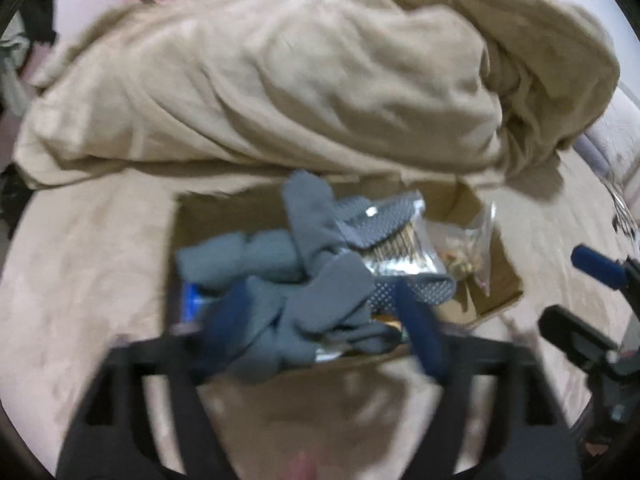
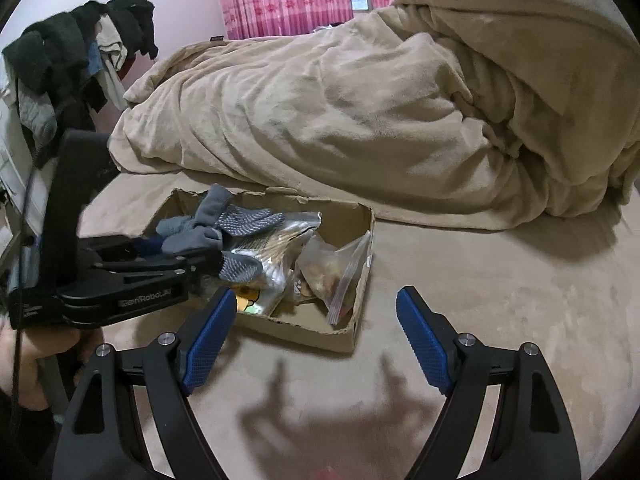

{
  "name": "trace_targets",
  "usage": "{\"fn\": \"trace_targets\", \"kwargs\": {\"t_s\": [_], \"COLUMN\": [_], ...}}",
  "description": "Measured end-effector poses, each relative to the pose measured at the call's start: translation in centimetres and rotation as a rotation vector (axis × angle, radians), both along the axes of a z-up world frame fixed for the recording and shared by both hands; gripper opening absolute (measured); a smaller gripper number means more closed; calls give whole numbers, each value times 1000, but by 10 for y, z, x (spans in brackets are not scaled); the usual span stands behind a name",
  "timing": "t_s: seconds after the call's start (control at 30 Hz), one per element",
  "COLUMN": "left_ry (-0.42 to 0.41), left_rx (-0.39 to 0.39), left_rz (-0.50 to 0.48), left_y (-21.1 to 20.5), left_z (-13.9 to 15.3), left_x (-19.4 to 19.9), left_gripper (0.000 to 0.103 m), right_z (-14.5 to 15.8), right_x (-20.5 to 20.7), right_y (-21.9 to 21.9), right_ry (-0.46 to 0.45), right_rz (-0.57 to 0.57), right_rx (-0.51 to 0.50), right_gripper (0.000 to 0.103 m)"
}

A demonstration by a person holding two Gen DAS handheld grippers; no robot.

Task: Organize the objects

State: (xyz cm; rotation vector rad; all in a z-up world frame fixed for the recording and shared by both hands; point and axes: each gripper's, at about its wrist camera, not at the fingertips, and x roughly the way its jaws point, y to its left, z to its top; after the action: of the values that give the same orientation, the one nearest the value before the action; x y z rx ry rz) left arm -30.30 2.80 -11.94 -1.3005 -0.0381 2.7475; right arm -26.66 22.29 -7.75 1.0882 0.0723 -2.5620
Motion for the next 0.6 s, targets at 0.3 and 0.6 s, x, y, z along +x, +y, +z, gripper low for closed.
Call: {"fn": "trace_targets", "kwargs": {"t_s": [0.3, 0.6], "left_ry": [50, 104], "left_rx": [49, 28], "left_rz": [92, 108], "left_y": [-24, -28], "left_z": [51, 93], "left_x": [87, 181], "left_gripper": [91, 91], "right_z": [21, 47], "right_x": [38, 94], "right_y": [5, 3], "right_ry": [-17, -16], "right_rz": [-30, -6], "right_rx": [35, 51], "right_gripper": [85, 85]}}
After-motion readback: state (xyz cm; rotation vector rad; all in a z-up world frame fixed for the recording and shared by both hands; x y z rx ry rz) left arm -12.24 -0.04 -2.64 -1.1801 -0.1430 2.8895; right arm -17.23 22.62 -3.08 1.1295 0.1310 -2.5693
